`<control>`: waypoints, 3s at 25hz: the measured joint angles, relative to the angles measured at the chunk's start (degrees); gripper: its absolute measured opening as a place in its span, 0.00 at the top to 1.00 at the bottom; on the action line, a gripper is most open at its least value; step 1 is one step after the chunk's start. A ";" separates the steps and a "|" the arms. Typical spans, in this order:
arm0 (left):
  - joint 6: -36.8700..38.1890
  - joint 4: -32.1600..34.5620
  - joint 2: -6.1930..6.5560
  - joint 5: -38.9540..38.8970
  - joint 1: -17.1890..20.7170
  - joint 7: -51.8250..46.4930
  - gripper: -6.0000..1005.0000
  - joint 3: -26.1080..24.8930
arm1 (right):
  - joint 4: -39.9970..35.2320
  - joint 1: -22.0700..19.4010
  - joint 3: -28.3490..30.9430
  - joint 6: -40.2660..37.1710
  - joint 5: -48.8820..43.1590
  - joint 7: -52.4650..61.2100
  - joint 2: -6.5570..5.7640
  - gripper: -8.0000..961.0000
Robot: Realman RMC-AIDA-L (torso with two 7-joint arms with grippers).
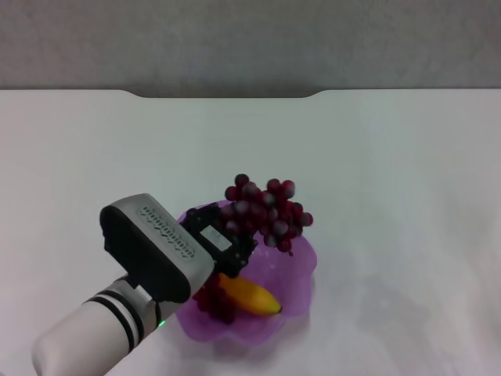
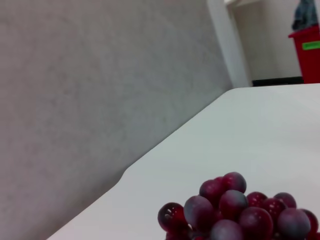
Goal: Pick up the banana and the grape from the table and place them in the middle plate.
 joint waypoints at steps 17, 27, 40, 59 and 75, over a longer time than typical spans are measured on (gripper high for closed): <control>1.05 1.31 0.07 -4.76 -0.48 0.39 0.46 -0.26 | 0.32 0.00 0.00 0.00 0.19 0.08 0.00 0.99; 2.01 -0.45 0.23 -4.74 0.76 0.78 0.24 -0.83 | 0.32 -0.02 0.00 0.00 0.28 0.15 0.00 0.99; 34.92 -1.05 0.55 -2.43 10.64 3.43 0.18 1.65 | 0.51 -0.02 0.25 0.00 0.27 0.15 -0.07 0.99; 55.21 22.16 0.80 -1.96 10.32 -29.15 0.82 -5.61 | 1.38 -0.19 0.41 2.43 0.27 0.24 -0.08 0.99; 54.57 32.27 0.07 -2.71 6.81 -36.76 0.96 -7.77 | 2.54 0.08 1.29 7.10 0.35 0.33 -0.08 0.99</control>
